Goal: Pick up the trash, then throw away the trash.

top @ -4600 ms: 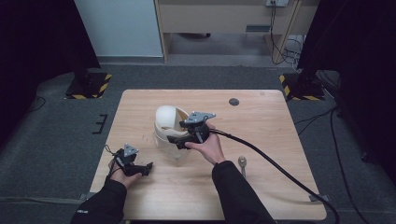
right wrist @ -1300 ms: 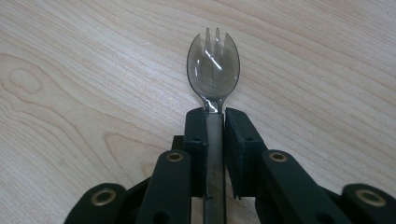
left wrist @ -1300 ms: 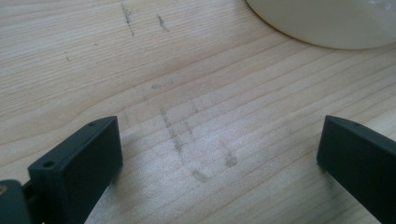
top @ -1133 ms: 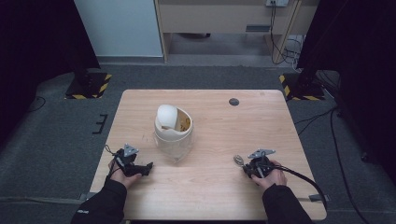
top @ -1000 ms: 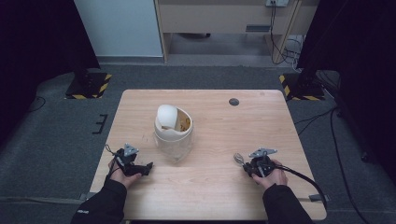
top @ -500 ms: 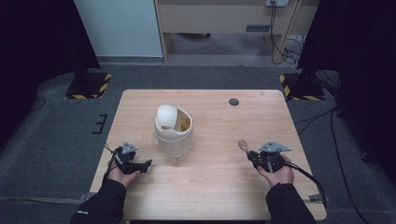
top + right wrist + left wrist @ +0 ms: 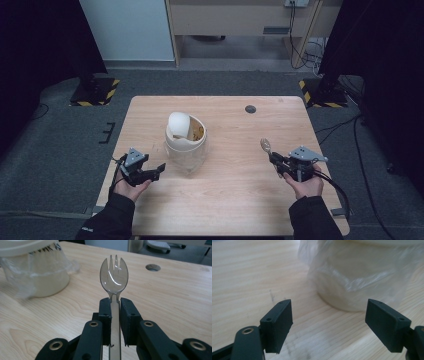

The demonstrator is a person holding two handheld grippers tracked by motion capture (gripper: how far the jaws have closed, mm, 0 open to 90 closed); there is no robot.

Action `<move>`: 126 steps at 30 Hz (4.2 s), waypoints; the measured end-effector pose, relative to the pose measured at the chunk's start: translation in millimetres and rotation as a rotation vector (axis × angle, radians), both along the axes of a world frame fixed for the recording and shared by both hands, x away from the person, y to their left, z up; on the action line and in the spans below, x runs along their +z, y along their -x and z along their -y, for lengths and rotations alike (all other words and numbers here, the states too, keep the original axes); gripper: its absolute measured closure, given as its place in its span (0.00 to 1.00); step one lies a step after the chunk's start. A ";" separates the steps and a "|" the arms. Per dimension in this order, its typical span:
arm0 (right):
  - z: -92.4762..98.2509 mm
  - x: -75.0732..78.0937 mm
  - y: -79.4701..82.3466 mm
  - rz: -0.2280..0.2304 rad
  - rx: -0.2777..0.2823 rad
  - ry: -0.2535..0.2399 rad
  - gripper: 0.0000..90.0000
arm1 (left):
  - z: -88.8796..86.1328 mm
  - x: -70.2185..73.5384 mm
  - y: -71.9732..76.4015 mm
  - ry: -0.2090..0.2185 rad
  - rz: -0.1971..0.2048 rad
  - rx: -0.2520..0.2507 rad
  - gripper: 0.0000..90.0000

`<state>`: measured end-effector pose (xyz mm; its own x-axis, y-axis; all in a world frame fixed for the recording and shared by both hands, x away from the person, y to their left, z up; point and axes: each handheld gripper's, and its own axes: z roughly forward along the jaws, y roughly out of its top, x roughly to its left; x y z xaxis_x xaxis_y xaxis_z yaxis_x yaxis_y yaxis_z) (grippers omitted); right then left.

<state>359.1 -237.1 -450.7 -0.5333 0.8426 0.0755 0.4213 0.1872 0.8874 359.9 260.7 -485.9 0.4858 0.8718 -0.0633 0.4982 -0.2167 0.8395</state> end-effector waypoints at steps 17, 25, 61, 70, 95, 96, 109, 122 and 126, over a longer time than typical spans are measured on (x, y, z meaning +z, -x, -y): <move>3.1 27.6 3.5 0.115 0.028 -0.059 0.89 | 19.9 43.0 21.6 0.168 0.193 -0.037 0.26; 1.7 47.8 2.3 0.173 0.062 -0.121 0.89 | 34.3 70.5 28.3 0.225 0.291 -0.066 0.27; -39.2 84.9 -2.5 0.310 0.201 -0.171 0.89 | 121.0 137.3 8.5 0.395 0.360 -0.218 0.41; -46.3 79.8 -0.6 0.304 0.221 -0.160 0.89 | 143.3 143.4 1.4 0.447 0.339 -0.230 0.45; -60.8 70.4 1.8 0.299 0.281 -0.149 0.89 | 205.2 125.5 -22.3 0.461 0.174 -0.265 0.71; -61.1 70.2 2.0 0.298 0.281 -0.149 0.89 | 205.7 125.1 -22.8 0.472 0.163 -0.266 0.74; -63.5 69.8 3.4 0.292 0.289 -0.153 0.86 | 201.9 125.4 -23.2 0.520 0.143 -0.303 0.94; -32.6 56.6 -1.9 0.241 0.185 -0.145 0.71 | 147.9 149.9 -23.7 0.433 0.288 -0.205 0.94; -23.0 38.2 -6.2 0.193 0.139 -0.094 0.60 | 134.7 157.8 -24.8 0.400 0.322 -0.179 0.94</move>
<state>365.3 -214.0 -412.5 -0.6555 0.7544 0.0357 0.2189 0.1446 0.9650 384.8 126.1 -328.1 0.6742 0.7121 -0.1960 0.1864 0.0927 0.9781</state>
